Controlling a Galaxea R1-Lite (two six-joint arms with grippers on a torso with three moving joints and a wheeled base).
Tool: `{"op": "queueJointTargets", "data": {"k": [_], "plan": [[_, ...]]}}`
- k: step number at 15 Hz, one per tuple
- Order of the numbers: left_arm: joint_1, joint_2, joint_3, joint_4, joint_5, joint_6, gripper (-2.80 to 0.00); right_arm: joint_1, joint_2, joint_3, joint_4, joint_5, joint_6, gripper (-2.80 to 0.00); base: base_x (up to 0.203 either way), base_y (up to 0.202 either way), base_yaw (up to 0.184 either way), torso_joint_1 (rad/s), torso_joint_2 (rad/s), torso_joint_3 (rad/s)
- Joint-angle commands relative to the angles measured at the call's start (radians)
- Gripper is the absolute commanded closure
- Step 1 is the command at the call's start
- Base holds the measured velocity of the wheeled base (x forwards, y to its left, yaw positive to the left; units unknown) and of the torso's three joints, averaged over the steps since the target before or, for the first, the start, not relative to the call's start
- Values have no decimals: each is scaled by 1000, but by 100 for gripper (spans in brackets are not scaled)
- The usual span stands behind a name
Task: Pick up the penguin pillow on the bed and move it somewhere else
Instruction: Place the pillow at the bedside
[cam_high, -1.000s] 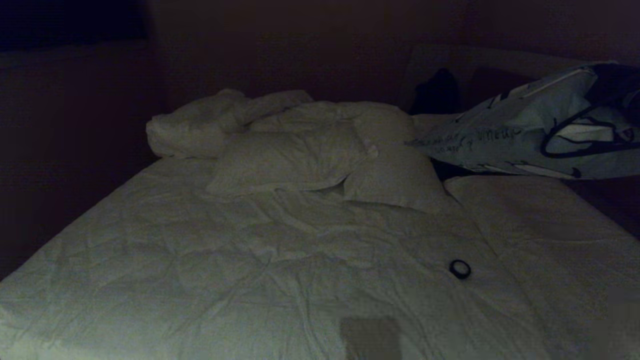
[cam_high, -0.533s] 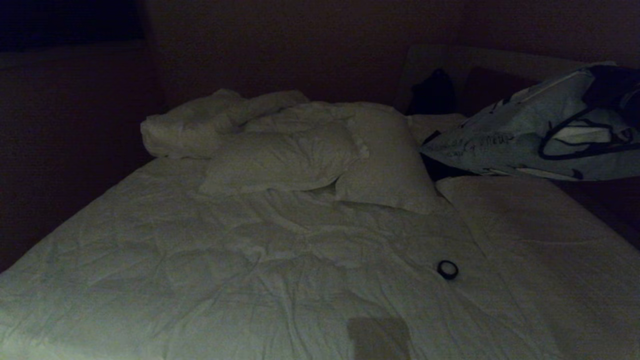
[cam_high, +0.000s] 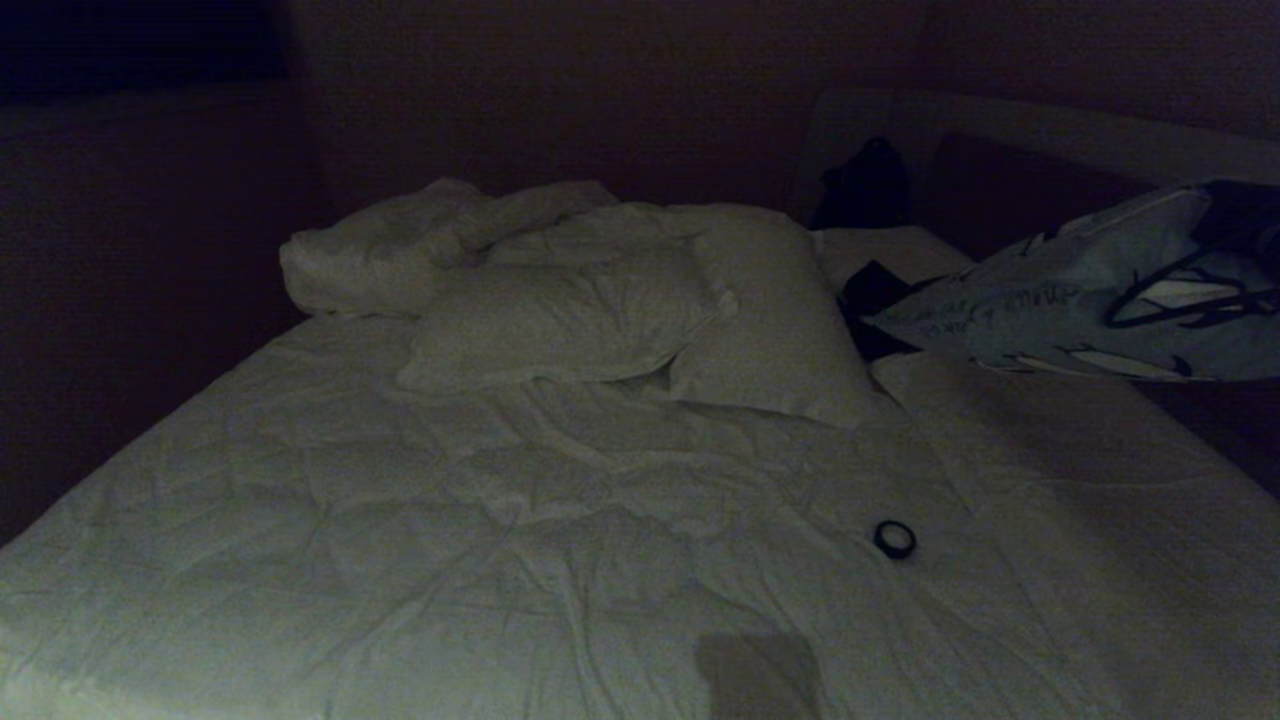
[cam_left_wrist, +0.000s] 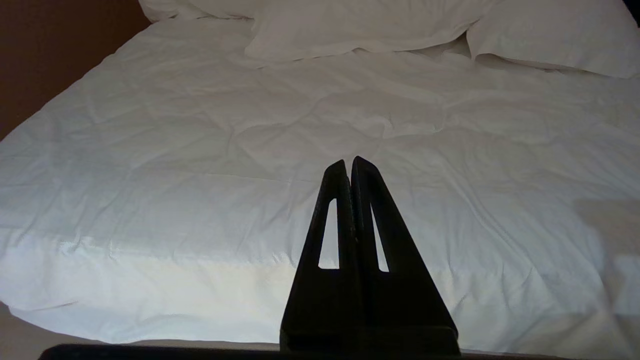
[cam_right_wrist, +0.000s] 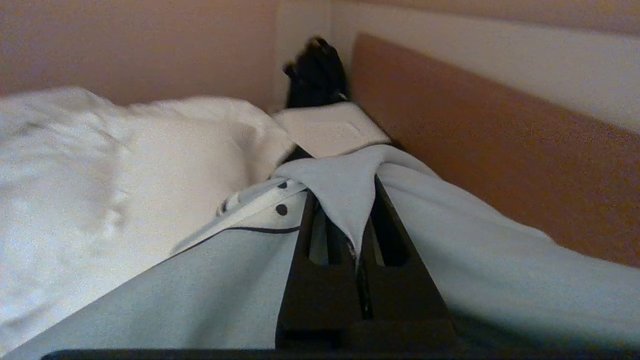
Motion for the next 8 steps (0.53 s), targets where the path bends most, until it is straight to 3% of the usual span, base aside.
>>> {"op": "queueJointTargets", "data": {"k": [1,8], "plan": [[0,0,2,0,0,0,0,-67,119,-55,-4,68,1,0,0,0,0,0,0,0],[0,0,2,0,0,0,0,-133,272,-189,5,85,45,0,0,0,0,0,0,0]]}}
